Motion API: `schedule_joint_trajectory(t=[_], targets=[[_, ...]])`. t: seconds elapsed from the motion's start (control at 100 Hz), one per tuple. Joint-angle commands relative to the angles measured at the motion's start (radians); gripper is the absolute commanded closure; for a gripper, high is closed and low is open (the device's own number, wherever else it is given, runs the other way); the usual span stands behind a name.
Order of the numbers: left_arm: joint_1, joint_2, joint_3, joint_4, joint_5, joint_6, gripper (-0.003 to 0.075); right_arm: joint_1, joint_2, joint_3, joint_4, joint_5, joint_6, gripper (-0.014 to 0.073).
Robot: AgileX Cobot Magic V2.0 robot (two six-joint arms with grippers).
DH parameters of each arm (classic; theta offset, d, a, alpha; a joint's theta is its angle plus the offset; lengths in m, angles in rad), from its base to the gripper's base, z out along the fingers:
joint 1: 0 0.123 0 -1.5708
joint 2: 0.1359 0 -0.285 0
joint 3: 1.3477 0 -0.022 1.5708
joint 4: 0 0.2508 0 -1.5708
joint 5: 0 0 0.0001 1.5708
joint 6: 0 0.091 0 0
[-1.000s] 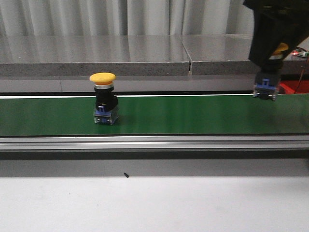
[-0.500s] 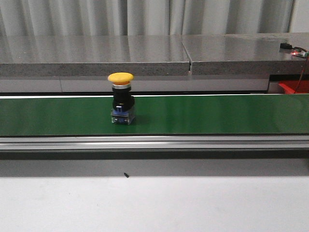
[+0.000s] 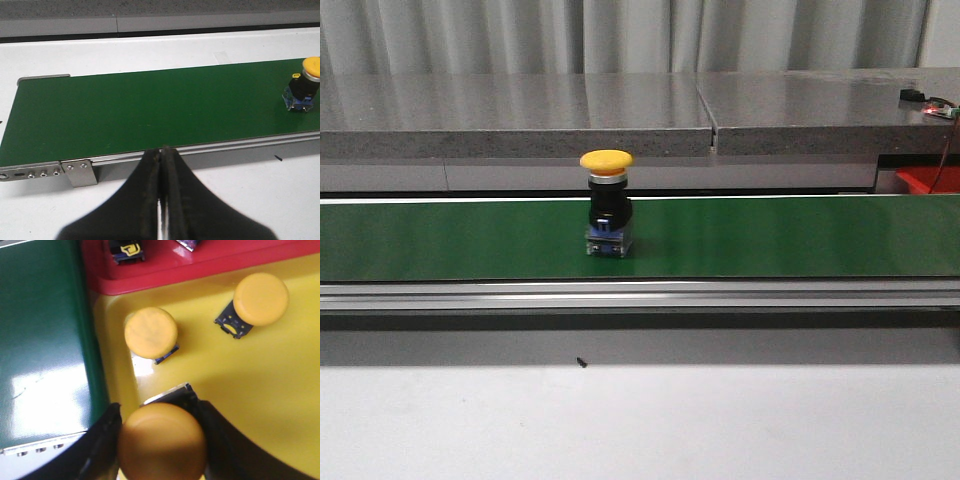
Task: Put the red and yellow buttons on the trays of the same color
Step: 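Carry the yellow button into the yellow tray and open the right gripper, then move the right gripper back over the belt end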
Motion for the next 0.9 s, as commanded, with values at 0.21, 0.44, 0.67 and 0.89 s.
schedule_joint_trajectory(t=[0.21,0.44,0.67,0.89], targets=[[-0.006,0.002,-0.028,-0.006,-0.068,-0.008,0.0739,-0.007,0.012,0.086,0.064,-0.178,0.000,0.0462],[-0.006,0.002,-0.028,-0.006,-0.068,-0.008,0.0739,-0.007,0.079,0.091,0.095,-0.187,0.000,0.0462],[-0.006,0.002,-0.028,-0.006,-0.068,-0.008,0.0739,-0.007,0.102,0.091,0.088,-0.190,-0.001,0.0459],[-0.006,0.002,-0.028,-0.006,-0.068,-0.008,0.0739,-0.007,0.102,0.091,0.085,-0.190,-0.001,0.0330]])
